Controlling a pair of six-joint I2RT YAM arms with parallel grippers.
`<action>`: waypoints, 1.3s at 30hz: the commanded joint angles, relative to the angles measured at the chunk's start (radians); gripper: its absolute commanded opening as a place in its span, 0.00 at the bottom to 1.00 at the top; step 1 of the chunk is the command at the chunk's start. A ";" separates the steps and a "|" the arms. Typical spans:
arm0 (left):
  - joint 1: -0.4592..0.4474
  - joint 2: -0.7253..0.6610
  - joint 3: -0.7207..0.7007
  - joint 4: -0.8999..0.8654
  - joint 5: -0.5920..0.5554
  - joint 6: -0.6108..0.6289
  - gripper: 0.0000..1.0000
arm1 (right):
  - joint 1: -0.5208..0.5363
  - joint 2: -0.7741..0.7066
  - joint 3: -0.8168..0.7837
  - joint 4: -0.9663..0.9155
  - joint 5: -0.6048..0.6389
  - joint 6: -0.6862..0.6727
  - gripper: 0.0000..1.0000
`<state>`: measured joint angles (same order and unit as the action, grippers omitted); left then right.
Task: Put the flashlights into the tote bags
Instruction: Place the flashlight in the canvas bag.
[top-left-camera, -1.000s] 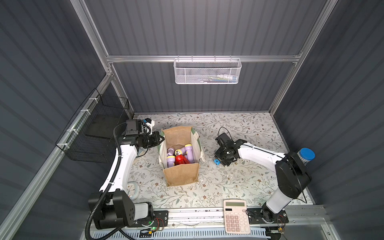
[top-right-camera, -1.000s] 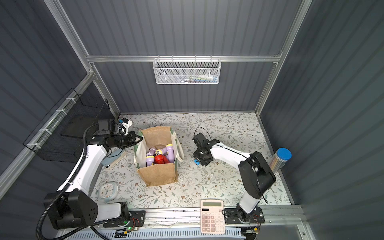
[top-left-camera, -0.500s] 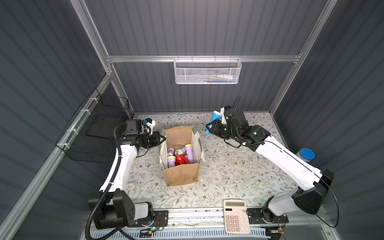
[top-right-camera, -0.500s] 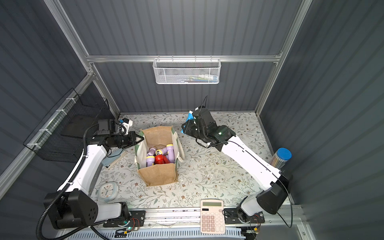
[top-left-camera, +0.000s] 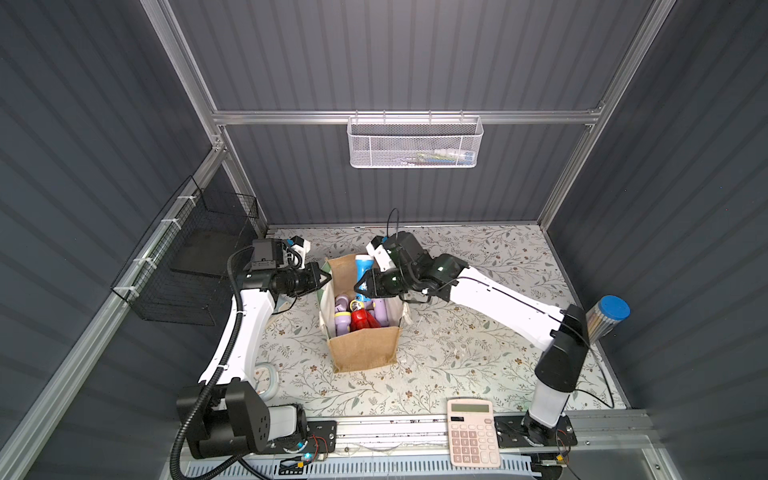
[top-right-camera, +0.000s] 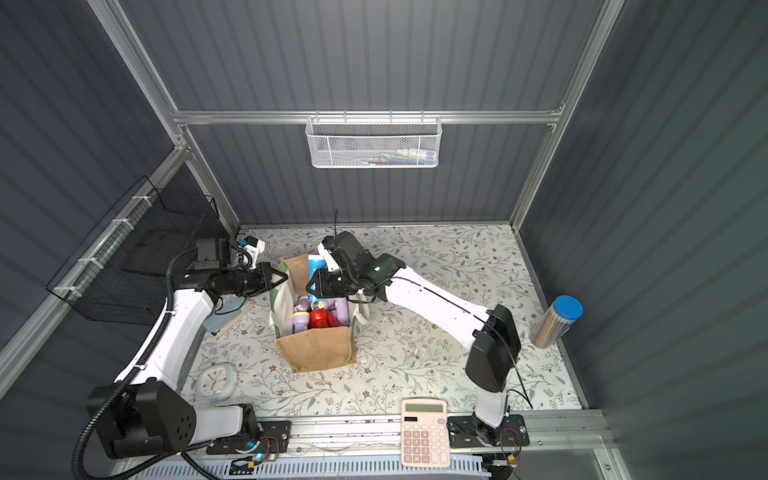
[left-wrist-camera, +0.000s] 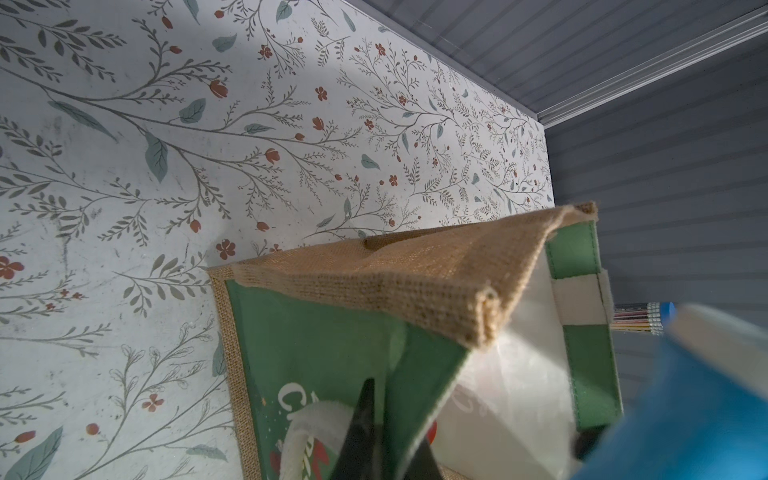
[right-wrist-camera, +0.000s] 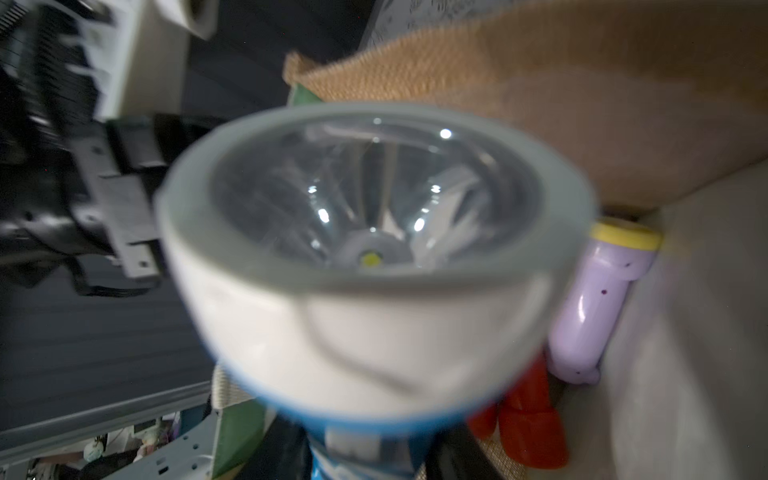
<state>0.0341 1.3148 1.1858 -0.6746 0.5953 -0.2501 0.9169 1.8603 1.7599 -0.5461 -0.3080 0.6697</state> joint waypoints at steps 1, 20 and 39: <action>0.000 -0.043 0.018 0.031 0.041 -0.024 0.00 | 0.008 0.057 0.058 -0.078 -0.085 -0.041 0.13; -0.005 -0.022 0.017 0.038 0.003 -0.050 0.00 | 0.003 0.214 0.064 -0.294 0.067 -0.015 0.54; -0.013 -0.027 0.070 0.010 -0.056 -0.045 0.32 | -0.014 0.003 0.093 -0.110 0.022 -0.145 0.67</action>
<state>0.0269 1.3144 1.2098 -0.6571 0.5457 -0.3004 0.9150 1.9266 1.8427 -0.7109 -0.2951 0.5812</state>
